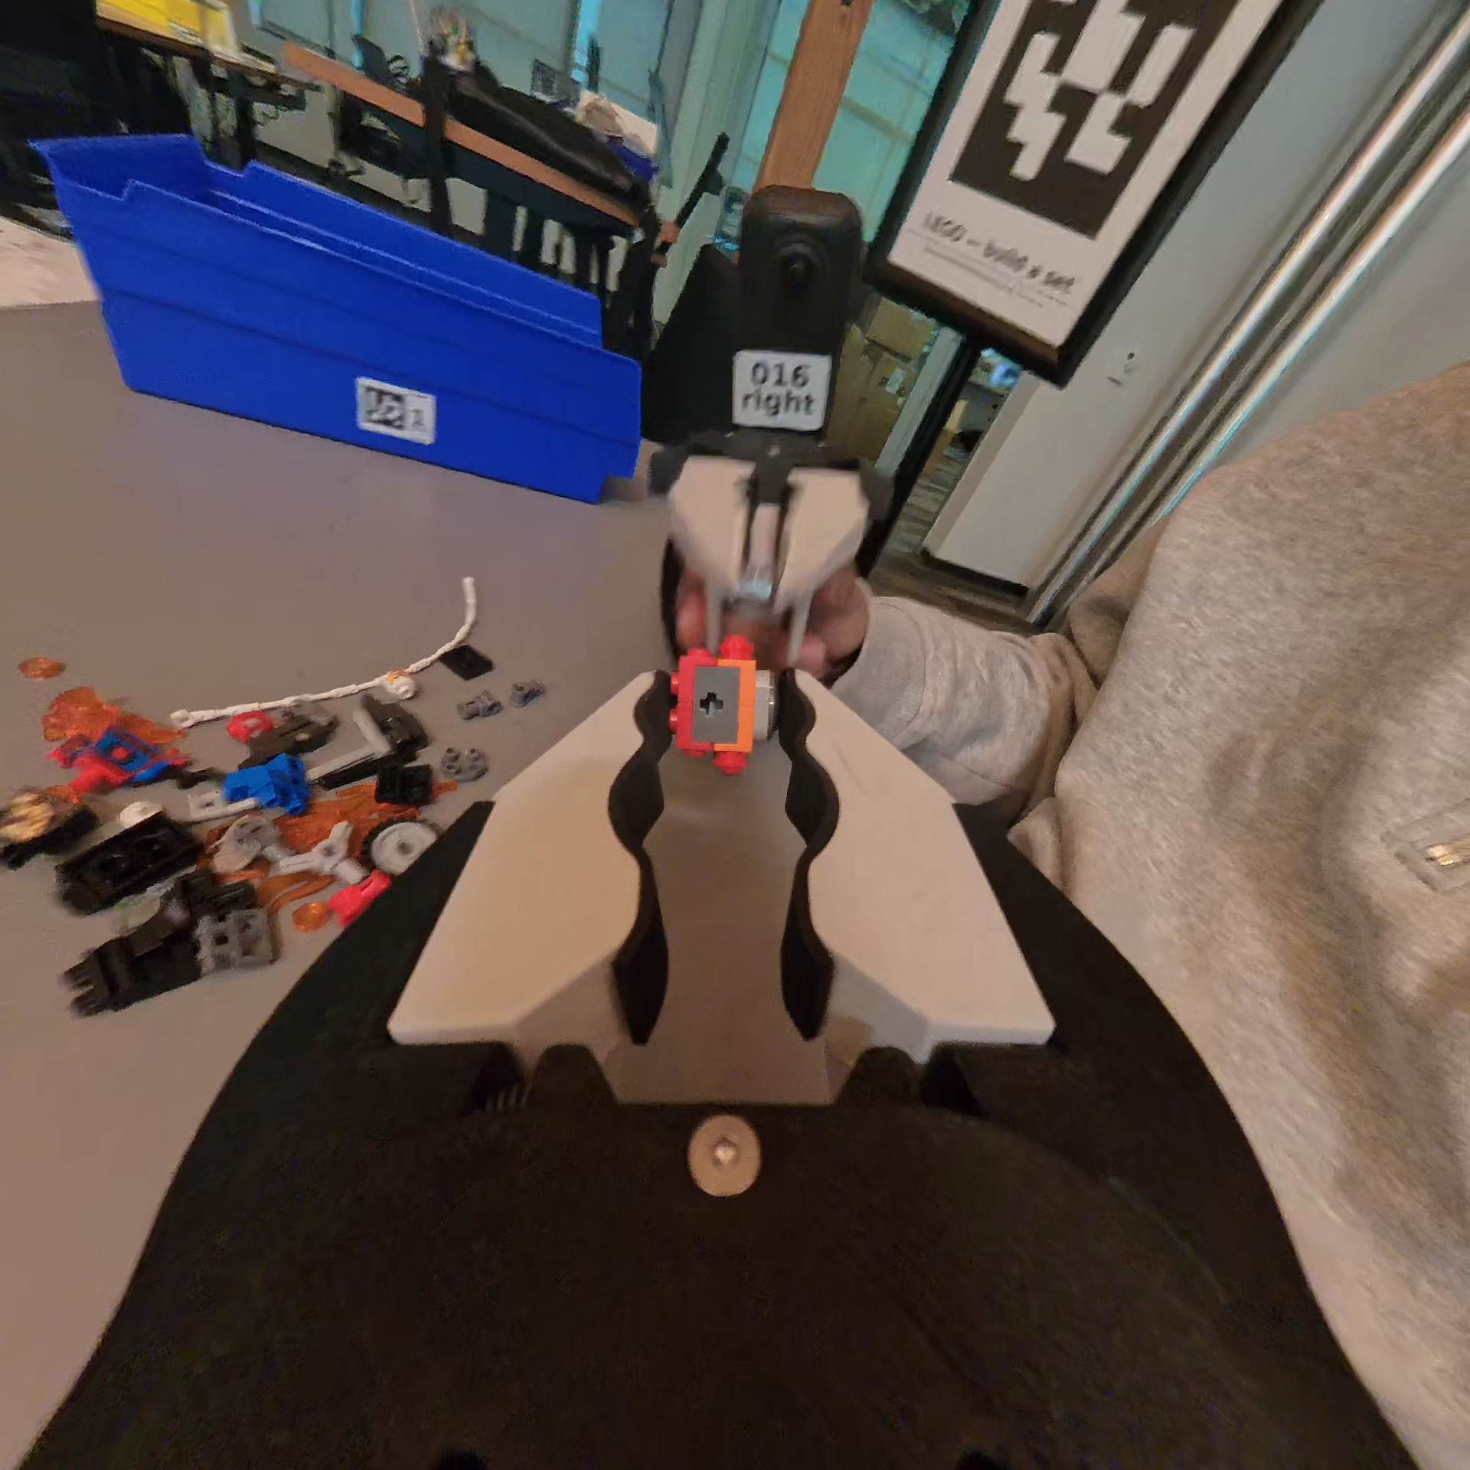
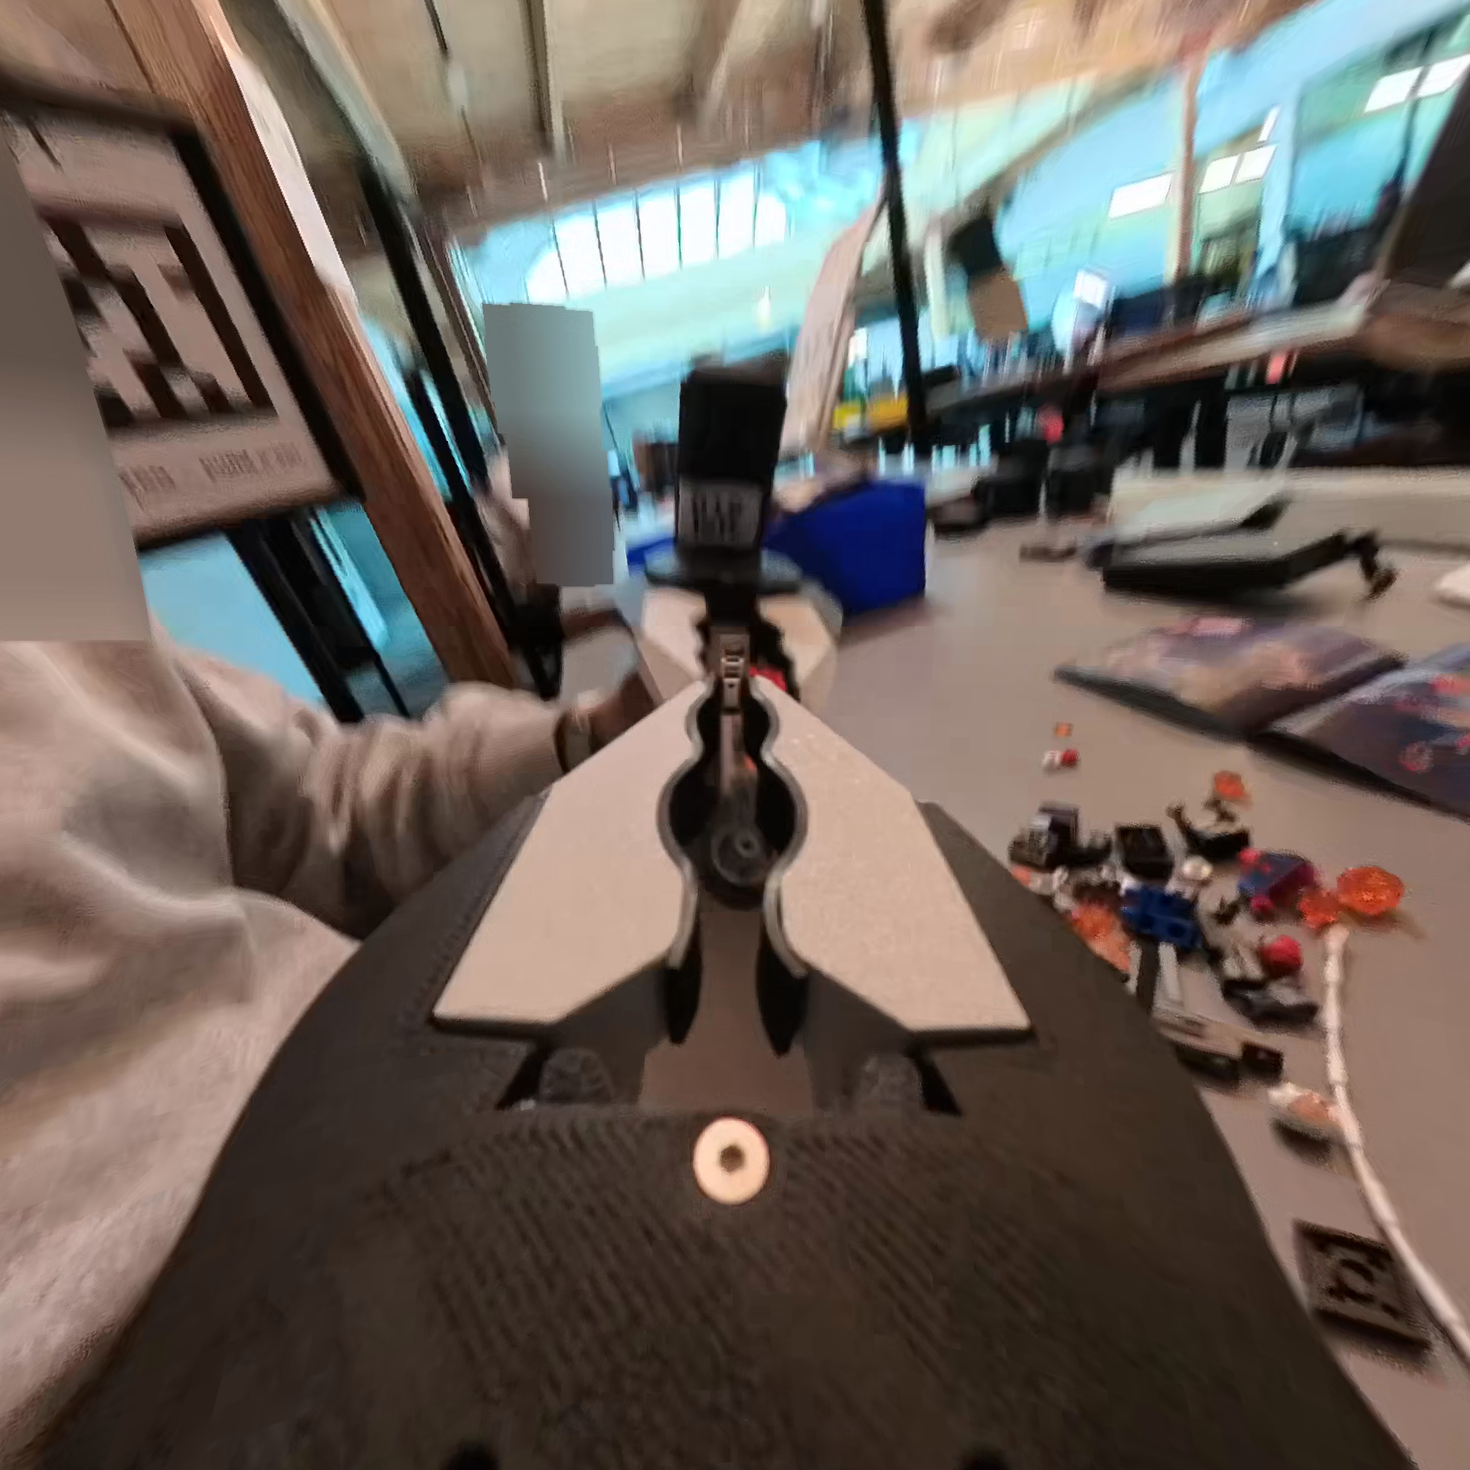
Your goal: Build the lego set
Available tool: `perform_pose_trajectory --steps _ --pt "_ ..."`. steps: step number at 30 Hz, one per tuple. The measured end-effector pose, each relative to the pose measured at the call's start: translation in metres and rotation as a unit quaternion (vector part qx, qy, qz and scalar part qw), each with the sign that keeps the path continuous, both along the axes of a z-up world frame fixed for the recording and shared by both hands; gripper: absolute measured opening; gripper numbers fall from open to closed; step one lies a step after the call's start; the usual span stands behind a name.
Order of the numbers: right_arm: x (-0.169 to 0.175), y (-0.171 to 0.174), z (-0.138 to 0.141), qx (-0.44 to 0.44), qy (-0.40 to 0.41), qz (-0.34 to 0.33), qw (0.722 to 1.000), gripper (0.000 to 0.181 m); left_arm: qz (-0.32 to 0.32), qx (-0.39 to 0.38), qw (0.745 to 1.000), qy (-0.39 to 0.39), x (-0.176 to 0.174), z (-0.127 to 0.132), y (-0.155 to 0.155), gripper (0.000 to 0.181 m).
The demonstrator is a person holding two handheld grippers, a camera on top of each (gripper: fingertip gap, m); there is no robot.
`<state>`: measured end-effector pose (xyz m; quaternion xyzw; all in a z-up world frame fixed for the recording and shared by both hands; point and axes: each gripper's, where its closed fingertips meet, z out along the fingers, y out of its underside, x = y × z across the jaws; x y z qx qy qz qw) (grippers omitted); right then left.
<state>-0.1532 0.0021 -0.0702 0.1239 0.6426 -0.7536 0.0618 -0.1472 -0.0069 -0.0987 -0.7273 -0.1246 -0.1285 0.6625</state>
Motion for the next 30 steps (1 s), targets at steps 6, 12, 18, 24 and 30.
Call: perform_pose_trajectory --steps 6,12,18,24,30 --pt "-0.031 0.057 0.009 0.033 0.019 -0.100 0.994 0.003 0.029 0.061 0.997 -0.022 -0.017 0.018 -0.028 0.025" --pt "-0.019 0.028 -0.002 0.045 0.019 -0.065 0.997 0.003 0.046 0.012 0.999 -0.014 -0.021 0.000 -0.021 0.025" --pt "-0.020 0.016 -0.021 0.081 0.009 -0.055 0.995 0.003 0.059 -0.112 0.990 -0.065 -0.027 -0.048 -0.010 0.025" --pt "-0.025 0.004 -0.044 0.142 -0.027 -0.066 0.987 0.003 0.072 -0.116 0.981 -0.139 -0.035 -0.057 -0.013 0.025" --pt "-0.020 0.000 -0.046 0.156 -0.009 -0.059 0.986 0.004 0.089 -0.072 0.975 -0.192 -0.045 -0.052 -0.020 0.032"
